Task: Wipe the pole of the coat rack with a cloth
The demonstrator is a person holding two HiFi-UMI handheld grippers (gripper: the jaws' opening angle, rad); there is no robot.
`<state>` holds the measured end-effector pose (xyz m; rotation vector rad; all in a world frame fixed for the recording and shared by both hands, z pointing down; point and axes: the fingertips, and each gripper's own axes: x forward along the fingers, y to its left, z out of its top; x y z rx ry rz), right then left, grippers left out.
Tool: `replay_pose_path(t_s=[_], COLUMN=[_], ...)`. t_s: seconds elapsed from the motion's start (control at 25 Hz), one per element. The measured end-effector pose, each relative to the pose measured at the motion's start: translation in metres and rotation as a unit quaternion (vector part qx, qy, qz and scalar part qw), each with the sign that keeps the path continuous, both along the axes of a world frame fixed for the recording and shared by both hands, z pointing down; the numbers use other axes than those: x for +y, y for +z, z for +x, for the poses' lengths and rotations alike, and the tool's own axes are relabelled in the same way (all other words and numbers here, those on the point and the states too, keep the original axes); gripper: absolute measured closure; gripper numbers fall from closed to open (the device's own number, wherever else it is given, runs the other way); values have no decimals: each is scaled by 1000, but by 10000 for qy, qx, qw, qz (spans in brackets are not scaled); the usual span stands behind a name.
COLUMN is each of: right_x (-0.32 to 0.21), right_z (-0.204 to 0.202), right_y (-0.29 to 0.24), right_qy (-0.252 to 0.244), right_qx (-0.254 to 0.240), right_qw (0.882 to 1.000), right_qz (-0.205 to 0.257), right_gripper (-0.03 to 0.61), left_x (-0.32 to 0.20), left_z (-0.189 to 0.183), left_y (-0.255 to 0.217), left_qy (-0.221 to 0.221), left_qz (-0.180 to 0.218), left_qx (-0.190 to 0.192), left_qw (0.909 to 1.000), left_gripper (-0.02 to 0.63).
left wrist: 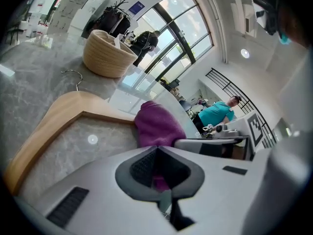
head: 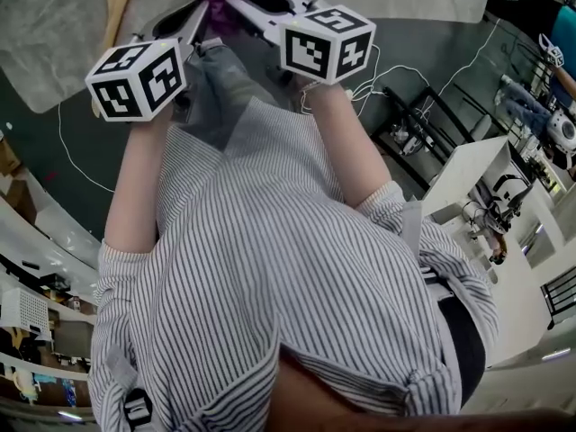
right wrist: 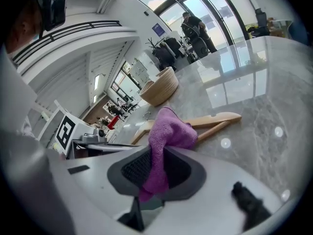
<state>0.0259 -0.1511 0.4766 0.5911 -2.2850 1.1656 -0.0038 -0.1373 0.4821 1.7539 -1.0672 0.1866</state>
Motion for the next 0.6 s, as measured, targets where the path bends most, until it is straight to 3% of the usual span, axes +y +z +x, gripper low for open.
replay_pose_path(t_s=[0.6], right_x=[-31], right_z=[38], right_y=[0], right_qy=[466], right_qx=[44], right_qw=[9989], right_qz=[36], right_gripper=[508], left_x=[-29], left_z=[38], left_y=[-1], left_qy=[348], left_qz=[24], left_qx=[108], left_qw=[9993], left_gripper=[603])
